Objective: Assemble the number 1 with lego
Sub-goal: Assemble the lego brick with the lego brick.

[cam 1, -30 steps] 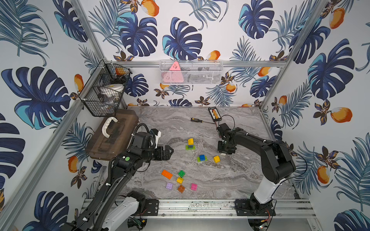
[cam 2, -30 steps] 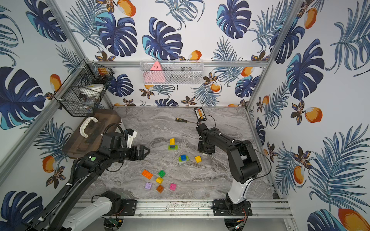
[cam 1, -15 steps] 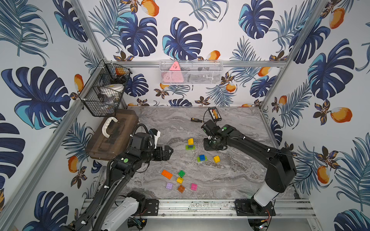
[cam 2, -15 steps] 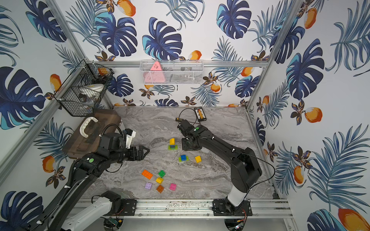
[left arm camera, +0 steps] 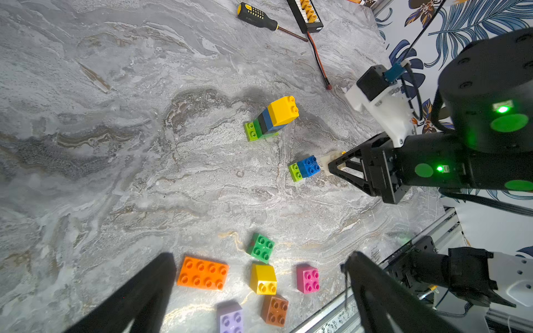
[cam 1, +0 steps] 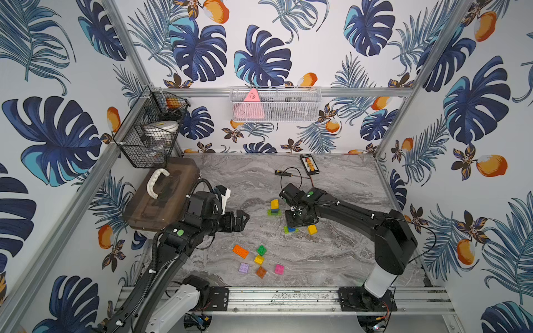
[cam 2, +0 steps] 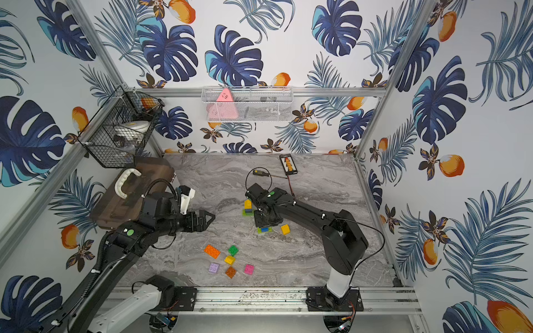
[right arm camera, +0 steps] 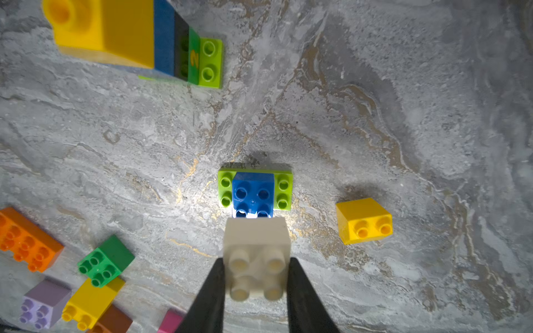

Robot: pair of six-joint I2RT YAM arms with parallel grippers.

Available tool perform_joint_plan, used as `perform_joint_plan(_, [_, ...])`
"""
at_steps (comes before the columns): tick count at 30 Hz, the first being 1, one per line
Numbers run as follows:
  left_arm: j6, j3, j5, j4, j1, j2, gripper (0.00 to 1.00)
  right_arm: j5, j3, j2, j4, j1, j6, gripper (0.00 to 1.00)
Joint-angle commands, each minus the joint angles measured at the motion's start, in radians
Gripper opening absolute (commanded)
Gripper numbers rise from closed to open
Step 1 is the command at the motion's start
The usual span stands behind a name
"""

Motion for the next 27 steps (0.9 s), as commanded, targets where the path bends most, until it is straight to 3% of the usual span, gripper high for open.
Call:
perform_joint_plan(1, [0.005,0.005,-0.01,-0.002,0.001,0.003,0.99,-0.004,-0.001,0.017,0.028,0.001,-0.007,0.13])
perform_joint_plan(27, [0.006,0.007,-0.008,-0.002,0.001,0.018,0.99,0.051,0.002,0.088,0.042,0.005,-0.044,0.14])
